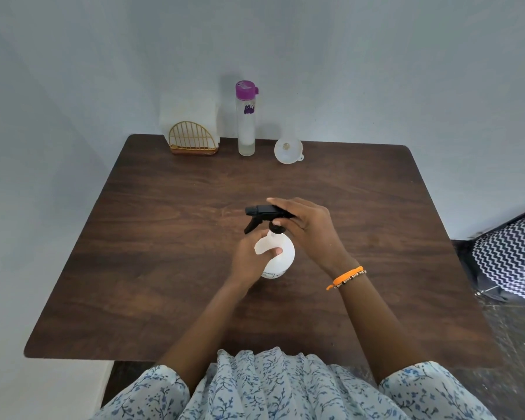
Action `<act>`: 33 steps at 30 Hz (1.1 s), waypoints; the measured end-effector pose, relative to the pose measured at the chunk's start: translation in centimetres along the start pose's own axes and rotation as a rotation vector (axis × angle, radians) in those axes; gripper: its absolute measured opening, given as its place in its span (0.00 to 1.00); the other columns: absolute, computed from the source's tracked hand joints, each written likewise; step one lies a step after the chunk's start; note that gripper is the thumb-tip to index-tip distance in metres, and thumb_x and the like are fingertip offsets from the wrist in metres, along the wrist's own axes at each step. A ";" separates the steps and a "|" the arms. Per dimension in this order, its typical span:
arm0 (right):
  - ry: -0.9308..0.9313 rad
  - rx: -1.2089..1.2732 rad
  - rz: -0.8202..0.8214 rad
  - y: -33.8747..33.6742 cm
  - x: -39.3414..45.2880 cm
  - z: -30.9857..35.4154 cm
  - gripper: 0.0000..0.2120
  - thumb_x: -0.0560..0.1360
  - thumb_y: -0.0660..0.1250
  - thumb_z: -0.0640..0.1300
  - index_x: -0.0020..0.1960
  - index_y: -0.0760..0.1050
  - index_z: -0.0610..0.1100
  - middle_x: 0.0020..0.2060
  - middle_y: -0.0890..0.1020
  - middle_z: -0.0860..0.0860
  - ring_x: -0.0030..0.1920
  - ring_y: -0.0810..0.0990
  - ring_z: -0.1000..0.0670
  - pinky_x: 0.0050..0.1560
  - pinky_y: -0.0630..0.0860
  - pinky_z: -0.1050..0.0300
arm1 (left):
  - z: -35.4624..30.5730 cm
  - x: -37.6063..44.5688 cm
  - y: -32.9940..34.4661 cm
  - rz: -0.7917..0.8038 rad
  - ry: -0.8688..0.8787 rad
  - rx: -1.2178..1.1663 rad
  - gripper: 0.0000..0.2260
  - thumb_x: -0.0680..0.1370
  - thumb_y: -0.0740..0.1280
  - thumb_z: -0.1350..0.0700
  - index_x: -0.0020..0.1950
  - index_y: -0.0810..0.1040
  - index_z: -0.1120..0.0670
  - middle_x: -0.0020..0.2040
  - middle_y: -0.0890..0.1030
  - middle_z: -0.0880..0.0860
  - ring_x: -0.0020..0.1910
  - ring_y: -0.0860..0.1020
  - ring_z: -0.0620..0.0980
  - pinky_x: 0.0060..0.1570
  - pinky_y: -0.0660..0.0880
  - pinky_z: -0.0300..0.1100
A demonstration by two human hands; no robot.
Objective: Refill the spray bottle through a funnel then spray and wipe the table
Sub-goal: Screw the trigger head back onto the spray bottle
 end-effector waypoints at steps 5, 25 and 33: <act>0.054 -0.047 0.142 -0.1 0.8 0.6 0.15 0.70 0.70 0.32 0.56 0.80 0.39 0.45 0.84 0.46 0.45 0.79 0.53 0.50 0.73 0.65 | 1.1 0.1 0.0 0.012 -0.002 -0.004 0.15 0.72 0.73 0.56 0.58 0.79 0.50 0.55 0.80 0.48 0.54 0.75 0.46 0.50 0.72 0.37; 0.419 -0.371 0.173 1.8 0.9 1.3 0.12 0.67 0.71 0.47 0.48 0.72 0.47 0.39 0.76 0.55 0.39 0.74 0.51 0.36 0.66 0.59 | 2.9 0.7 -0.2 0.033 -0.031 0.011 0.22 0.67 0.70 0.45 0.59 0.80 0.50 0.60 0.81 0.49 0.65 0.73 0.50 0.65 0.68 0.59; 0.659 0.167 0.591 0.7 2.0 0.0 0.12 0.73 0.70 0.42 0.52 0.78 0.35 0.48 0.81 0.40 0.47 0.82 0.46 0.51 0.80 0.54 | 2.9 1.2 -0.3 0.038 -0.034 0.047 0.17 0.67 0.72 0.46 0.55 0.80 0.46 0.55 0.81 0.43 0.58 0.76 0.46 0.65 0.66 0.62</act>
Point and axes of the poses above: each hand's wrist, its own x-axis towards the middle knuckle, its own y-axis out of the palm, z = x × y, the point moved 2 cm from there along x, towards the middle knuckle
